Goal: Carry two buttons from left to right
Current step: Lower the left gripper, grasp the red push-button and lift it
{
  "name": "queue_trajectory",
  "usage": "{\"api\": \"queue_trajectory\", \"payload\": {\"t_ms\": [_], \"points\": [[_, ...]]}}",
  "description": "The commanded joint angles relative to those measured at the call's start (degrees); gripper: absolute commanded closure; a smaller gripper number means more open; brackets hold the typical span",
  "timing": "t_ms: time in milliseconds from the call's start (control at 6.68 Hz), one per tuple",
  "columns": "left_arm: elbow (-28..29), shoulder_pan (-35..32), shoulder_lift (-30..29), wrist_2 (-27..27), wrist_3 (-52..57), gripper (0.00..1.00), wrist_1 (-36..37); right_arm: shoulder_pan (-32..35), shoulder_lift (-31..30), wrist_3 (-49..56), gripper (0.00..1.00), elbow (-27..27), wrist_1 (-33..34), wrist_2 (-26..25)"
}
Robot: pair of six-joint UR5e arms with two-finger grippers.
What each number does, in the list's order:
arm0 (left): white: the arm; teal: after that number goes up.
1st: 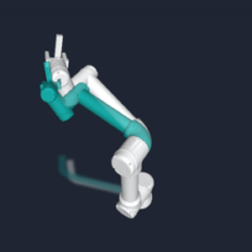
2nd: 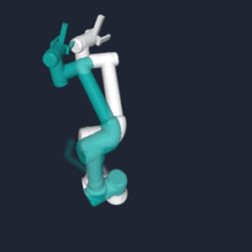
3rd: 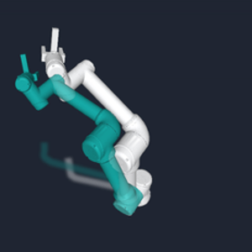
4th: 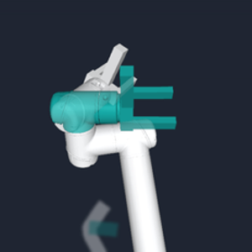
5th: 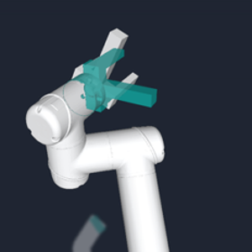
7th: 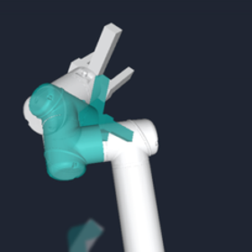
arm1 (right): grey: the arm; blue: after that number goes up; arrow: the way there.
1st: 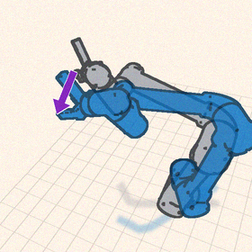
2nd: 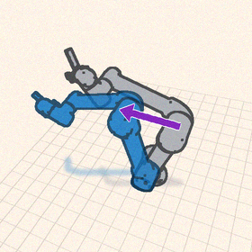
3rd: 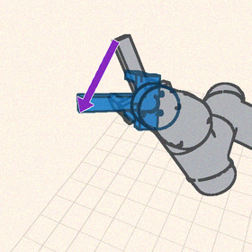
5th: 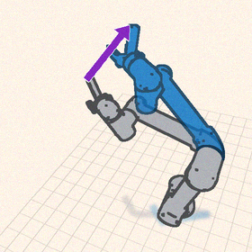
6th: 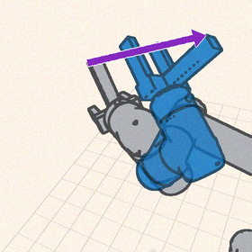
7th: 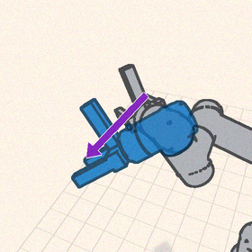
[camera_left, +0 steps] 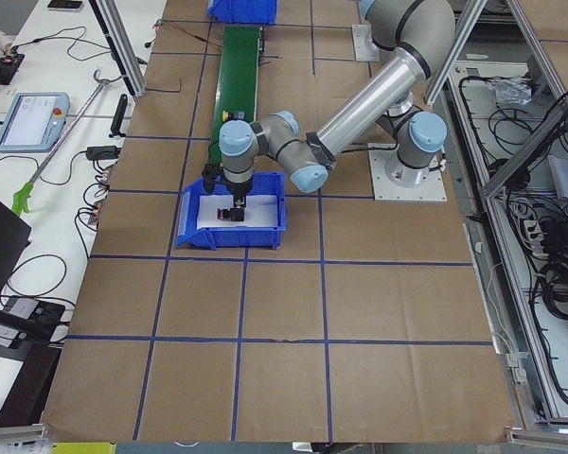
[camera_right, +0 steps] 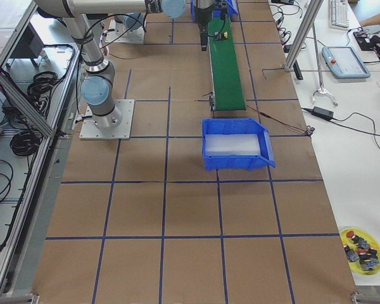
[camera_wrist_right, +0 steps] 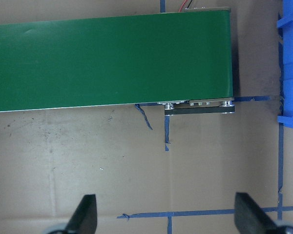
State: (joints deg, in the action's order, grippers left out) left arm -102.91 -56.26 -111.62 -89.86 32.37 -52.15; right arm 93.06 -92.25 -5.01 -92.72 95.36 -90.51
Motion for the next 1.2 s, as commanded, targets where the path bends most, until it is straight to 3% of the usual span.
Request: {"api": "queue_trajectory", "payload": {"t_ms": [0,748,1047], "points": [[-1.42,0.01,-2.54,0.04,0.06,0.00,4.33,-0.07,-0.04,0.00,0.00,-0.09,-0.09,-0.02],[-0.28,-2.18,-4.48,0.12,-1.26,0.00,6.88,-0.16,-0.13,0.00,0.00,-0.10,0.00,-0.02],[-0.01,-2.01,-4.84,1.52,-1.26,0.05,7.94,-0.07,-0.13,0.00,0.00,-0.10,-0.09,-0.02]]}}
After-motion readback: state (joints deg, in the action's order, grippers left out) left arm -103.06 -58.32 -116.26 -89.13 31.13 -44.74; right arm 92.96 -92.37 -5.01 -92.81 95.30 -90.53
